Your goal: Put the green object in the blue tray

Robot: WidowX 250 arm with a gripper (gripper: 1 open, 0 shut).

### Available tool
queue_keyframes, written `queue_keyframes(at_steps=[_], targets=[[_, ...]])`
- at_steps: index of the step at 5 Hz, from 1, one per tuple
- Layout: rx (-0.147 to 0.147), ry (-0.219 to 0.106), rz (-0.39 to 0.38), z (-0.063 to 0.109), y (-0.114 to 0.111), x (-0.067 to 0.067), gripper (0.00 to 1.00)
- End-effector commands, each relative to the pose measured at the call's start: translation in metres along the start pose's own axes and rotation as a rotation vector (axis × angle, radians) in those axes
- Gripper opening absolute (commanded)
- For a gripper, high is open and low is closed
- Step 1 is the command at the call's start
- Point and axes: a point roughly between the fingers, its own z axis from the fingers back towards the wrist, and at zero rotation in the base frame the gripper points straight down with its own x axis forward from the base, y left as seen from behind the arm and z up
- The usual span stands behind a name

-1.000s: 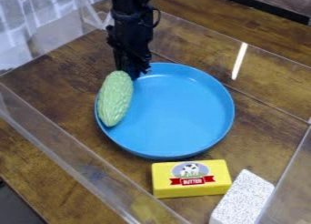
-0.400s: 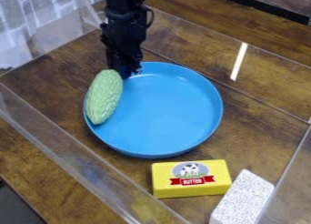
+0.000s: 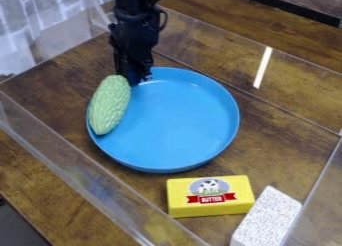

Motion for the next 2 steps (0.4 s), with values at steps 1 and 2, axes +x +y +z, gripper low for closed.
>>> queue_keyframes(at_steps=[1, 2], targets=[[0.039, -0.021, -0.02, 0.0104, 0.01, 0.0058, 0.0], [0.043, -0.014, -0.034, 0.0097, 0.0076, 0.006, 0.0]])
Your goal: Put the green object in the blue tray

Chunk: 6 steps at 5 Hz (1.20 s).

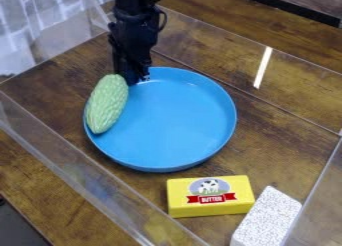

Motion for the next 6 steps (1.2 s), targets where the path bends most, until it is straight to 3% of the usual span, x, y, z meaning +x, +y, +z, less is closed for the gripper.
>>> queue_keyframes(at_steps=[1, 2, 3, 4, 5, 6], targets=[[0.032, -0.019, -0.026, 0.01, 0.002, 0.007, 0.0], [0.035, -0.013, -0.039, 0.009, -0.001, 0.009, 0.0], [0.038, -0.008, -0.051, 0.006, -0.004, 0.01, 1.0], [0.048, 0.003, -0.064, 0.008, -0.007, 0.01, 0.0], [0.059, 0.015, -0.078, 0.01, -0.009, 0.011, 0.0], [0.063, 0.02, -0.09, 0.008, -0.012, 0.012, 1.0]])
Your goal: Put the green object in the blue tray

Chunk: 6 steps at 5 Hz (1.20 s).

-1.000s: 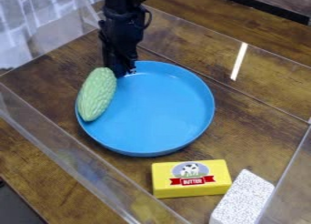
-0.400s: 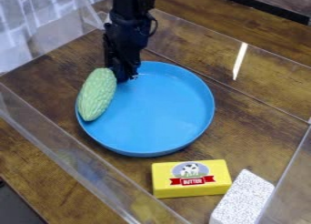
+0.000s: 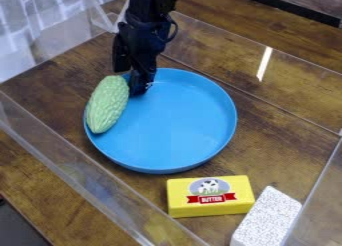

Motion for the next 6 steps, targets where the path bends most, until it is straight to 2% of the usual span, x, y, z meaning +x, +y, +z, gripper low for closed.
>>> queue_keyframes(at_steps=[1, 2, 5, 6], targets=[[0.013, -0.02, -0.003, 0.011, 0.001, 0.006, 0.0], [0.015, -0.016, -0.009, 0.018, 0.003, 0.006, 0.0], [0.07, -0.014, -0.039, 0.024, 0.022, 0.011, 0.0], [0.08, -0.015, -0.041, 0.027, 0.025, 0.012, 0.0]])
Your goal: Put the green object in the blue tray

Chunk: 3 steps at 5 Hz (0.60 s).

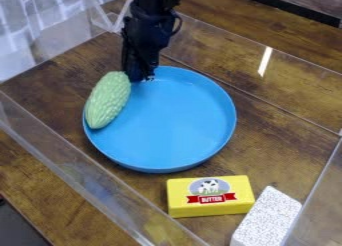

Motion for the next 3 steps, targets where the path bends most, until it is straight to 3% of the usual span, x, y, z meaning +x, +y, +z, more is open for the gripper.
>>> queue_keyframes(at_steps=[1, 3], targets=[[0.053, -0.047, 0.018, 0.0218, 0.0172, 0.0081, 0.0], [0.1, -0.047, 0.007, 0.0303, 0.023, 0.0117, 0.0]])
